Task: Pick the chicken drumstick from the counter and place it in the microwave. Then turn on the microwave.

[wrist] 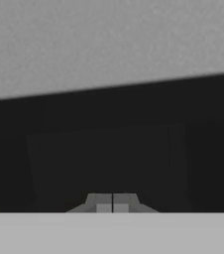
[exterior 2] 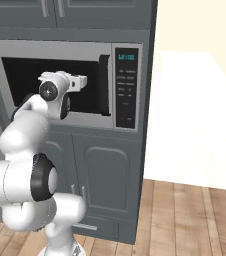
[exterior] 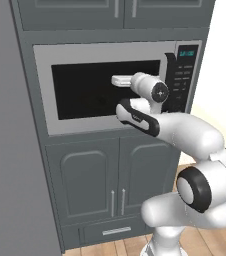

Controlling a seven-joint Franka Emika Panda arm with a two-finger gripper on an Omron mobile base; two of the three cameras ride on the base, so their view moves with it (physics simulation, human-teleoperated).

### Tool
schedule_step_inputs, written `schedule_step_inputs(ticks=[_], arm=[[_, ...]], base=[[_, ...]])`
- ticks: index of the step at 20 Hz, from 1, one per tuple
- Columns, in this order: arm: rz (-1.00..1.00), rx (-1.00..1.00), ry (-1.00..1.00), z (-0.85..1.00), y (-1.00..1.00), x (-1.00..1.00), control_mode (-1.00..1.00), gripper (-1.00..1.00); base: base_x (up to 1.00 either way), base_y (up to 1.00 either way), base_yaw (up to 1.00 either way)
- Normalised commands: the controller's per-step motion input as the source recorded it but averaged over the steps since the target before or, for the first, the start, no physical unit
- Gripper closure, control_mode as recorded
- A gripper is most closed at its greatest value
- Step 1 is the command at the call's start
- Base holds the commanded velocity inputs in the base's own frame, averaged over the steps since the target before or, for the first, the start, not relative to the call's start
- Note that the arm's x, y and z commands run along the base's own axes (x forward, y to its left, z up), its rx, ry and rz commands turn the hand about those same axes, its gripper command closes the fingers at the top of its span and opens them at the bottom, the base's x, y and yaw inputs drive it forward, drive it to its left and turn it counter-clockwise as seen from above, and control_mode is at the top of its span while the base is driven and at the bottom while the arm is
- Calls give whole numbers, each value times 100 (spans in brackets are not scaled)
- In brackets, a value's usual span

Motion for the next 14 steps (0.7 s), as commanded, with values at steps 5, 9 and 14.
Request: schedule_step_inputs(ticks=[5, 9, 14], arm=[[0, 0, 0, 0, -1, 30, -100, 100], [0, 0, 0, 0, -3, 36, -100, 100], [0, 0, -5, 67, -1, -72, -100, 100]], base=[[0, 0, 0], [0, 0, 0], [0, 0, 0]])
